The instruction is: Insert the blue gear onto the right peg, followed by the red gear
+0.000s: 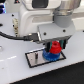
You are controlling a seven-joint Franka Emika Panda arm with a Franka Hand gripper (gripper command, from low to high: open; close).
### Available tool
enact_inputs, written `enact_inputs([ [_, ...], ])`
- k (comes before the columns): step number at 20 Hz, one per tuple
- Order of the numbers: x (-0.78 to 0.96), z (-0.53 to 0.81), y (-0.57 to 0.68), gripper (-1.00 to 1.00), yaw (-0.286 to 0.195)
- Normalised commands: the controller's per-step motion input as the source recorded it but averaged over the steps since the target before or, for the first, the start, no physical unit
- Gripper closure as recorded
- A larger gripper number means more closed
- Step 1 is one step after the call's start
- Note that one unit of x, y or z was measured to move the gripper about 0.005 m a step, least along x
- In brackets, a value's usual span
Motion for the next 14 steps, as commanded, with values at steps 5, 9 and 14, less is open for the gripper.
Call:
enact_inputs([
  [5, 0.02, 0.29, 0.01, 1.0, 0.0],
  [9, 0.01, 0.29, -0.01, 1.0, 0.0],
  [14, 0.08, 0.14, -0.07, 1.0, 0.0],
])
